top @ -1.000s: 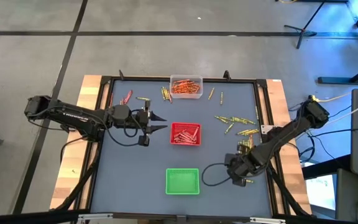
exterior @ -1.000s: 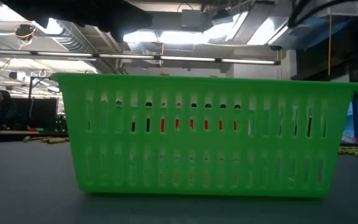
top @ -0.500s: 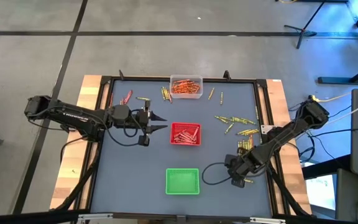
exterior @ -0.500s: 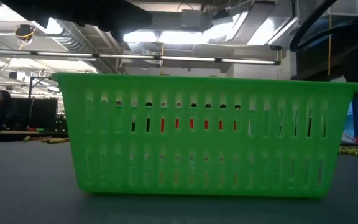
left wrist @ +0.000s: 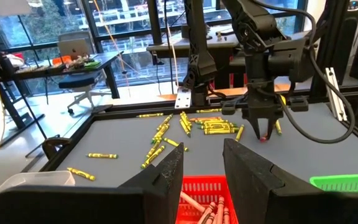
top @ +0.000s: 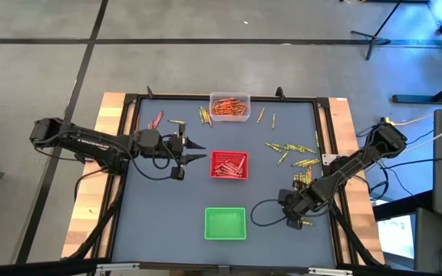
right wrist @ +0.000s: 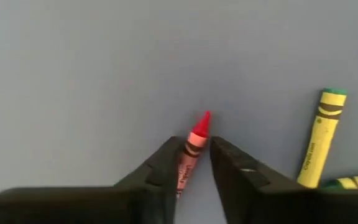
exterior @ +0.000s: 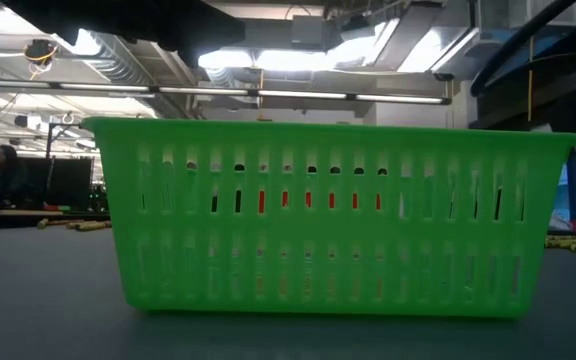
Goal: Sort crayons
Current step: Put the red crayon into the red bin
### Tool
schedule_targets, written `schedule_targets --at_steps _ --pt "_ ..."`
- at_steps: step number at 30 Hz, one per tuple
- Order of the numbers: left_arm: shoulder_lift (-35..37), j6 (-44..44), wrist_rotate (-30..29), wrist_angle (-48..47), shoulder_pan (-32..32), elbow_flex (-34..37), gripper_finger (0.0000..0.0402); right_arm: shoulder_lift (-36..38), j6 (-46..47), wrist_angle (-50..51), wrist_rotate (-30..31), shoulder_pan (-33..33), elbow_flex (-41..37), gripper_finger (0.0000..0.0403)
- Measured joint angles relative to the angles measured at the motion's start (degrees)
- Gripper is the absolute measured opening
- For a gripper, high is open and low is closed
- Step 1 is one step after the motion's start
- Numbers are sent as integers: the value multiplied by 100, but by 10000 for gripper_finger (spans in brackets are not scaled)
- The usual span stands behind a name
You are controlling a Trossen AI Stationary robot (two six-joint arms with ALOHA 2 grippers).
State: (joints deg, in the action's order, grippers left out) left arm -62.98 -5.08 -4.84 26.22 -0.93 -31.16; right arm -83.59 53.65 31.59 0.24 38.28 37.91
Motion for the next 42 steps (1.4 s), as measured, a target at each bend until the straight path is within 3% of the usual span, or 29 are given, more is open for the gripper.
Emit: schedule_targets --at_steps 6,12,20,36,42 --pt "-2 0 0 0 -2 0 99 -2 -230 33 4 -2 -4 11" --pt "0 0 0 0 0 0 99 -15 -415 78 -32 -7 55 27" --pt "0 0 0 0 0 0 99 -33 -1168 656 76 -273 776 10" --pt "-2 -2 0 -2 -2 0 99 -24 -4164 1005 1163 -2029 2234 19" --pt "-1 -2 0 0 -1 0 99 -51 -5225 149 1328 -2721 2298 20"
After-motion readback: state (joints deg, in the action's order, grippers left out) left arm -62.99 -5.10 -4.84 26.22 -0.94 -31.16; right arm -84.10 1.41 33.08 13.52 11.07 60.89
